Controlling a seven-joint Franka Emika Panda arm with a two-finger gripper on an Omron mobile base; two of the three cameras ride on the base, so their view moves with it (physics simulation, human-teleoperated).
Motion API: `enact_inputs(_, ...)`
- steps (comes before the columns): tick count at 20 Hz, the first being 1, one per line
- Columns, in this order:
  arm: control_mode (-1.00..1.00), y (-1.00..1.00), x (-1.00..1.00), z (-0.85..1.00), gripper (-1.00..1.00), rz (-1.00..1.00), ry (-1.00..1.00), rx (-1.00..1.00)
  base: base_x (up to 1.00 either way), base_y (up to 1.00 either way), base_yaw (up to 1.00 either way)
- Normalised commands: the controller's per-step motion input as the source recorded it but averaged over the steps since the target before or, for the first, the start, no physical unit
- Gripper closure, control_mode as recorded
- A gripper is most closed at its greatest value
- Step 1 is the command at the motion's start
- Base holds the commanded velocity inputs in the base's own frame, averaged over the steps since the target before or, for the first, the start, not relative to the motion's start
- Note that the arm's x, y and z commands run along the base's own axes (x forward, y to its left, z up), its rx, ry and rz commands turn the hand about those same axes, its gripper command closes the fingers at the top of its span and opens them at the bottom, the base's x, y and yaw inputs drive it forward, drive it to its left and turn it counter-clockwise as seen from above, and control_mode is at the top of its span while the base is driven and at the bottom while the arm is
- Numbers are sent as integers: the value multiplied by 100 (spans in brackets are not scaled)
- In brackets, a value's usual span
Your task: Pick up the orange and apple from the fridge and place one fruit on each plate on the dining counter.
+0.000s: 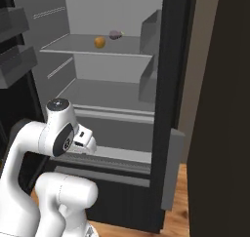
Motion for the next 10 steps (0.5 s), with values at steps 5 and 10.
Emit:
enact_inputs(5, 100, 0, 0, 0, -100, 0, 0, 0, 54, -24, 8)
enact_inputs(10, 100, 0, 0, 0, -100, 0, 0, 0, 47, -26, 7)
